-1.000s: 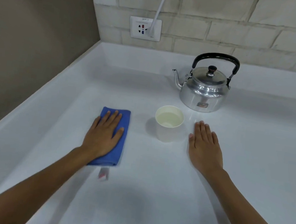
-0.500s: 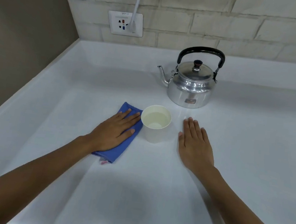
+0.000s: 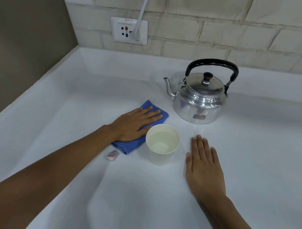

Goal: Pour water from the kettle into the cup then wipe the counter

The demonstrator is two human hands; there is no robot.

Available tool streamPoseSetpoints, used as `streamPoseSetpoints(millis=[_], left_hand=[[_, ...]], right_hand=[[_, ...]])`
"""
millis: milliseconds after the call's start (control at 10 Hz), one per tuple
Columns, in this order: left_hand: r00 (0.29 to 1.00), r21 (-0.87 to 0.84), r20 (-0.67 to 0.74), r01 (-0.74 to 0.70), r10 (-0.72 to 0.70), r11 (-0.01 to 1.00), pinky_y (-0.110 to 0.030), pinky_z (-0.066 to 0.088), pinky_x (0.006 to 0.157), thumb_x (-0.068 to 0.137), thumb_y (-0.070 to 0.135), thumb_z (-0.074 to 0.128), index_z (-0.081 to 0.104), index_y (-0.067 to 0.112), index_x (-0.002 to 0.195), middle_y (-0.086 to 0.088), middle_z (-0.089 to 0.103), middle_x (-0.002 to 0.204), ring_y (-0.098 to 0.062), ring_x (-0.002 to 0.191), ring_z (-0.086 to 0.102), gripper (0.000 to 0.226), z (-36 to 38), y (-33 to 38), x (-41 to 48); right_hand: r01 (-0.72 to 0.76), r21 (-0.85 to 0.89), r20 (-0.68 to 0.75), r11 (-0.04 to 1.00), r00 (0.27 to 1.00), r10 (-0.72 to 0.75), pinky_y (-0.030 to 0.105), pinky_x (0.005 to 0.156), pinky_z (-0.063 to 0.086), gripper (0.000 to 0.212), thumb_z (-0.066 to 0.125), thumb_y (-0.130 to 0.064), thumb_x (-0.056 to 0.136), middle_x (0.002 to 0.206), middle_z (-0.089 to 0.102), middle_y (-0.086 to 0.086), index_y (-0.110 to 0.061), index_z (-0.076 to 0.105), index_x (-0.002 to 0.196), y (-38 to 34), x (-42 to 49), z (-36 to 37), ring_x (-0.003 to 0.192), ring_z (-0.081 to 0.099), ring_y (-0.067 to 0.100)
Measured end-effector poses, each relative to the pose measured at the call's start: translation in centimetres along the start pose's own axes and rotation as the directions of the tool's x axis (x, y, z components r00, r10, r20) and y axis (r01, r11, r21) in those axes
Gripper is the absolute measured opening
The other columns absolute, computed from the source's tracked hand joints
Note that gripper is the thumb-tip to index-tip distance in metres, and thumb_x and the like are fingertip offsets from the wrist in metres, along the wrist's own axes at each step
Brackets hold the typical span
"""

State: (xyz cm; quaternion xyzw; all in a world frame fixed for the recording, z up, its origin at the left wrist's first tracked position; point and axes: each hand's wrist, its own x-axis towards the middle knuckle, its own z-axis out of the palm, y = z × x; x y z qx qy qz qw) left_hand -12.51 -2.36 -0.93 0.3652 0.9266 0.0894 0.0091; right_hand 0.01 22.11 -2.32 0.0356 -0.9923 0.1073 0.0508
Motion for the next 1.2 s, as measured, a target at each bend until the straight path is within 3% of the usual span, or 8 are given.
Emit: streamPoseSetpoints(millis=[200,400,1000,1200], left_hand=[[0.937,0.020,-0.062,0.346,-0.344,0.938,-0.034,0.006,0.117,0.101,0.037,0.023,0.010,0.020,0.148,0.001,0.010,0.158,-0.018,0.144,0.005,0.052,0.0,-2.0,4.7],[0.881,-0.007,-0.049,0.471,-0.471,0.882,-0.036,0.004,0.117,0.100,0.038,0.020,0.008,0.019,0.149,0.002,0.006,0.158,-0.020,0.144,0.003,0.054,-0.2,-4.4,7.2],[0.870,-0.034,-0.023,0.493,-0.493,0.870,-0.039,0.003,0.118,0.101,0.039,0.019,0.005,0.017,0.149,-0.001,0.005,0.158,-0.023,0.145,0.002,0.054,-0.8,-6.4,8.6],[0.899,-0.123,-0.251,0.339,-0.360,0.933,-0.033,0.009,0.117,0.101,0.032,0.029,0.011,0.009,0.148,-0.007,0.014,0.157,-0.021,0.143,0.013,0.055,-2.2,-4.6,7.5]], right_hand=[[0.015,-0.013,0.023,1.000,1.000,-0.015,0.032,0.117,-0.006,0.059,-0.006,-0.035,0.087,0.156,-0.004,0.002,-0.013,-0.009,0.142,-0.2,-0.3,-0.4,0.142,-0.010,0.014],[0.010,-0.004,0.024,1.000,1.000,-0.010,0.032,0.117,-0.006,0.056,-0.001,-0.034,0.090,0.156,-0.005,0.001,-0.013,-0.010,0.142,-0.2,-0.2,-0.4,0.143,-0.010,0.014],[0.003,0.041,0.025,0.999,1.000,-0.004,0.033,0.118,-0.006,0.053,0.010,-0.030,0.096,0.156,-0.008,0.001,-0.014,-0.010,0.142,-0.2,-0.3,-0.8,0.142,-0.013,0.014],[0.013,0.053,-0.007,0.998,1.000,-0.013,0.033,0.117,-0.004,0.052,0.017,-0.029,0.097,0.156,0.000,0.003,-0.013,-0.002,0.143,0.1,-0.3,-0.5,0.143,-0.006,0.015]])
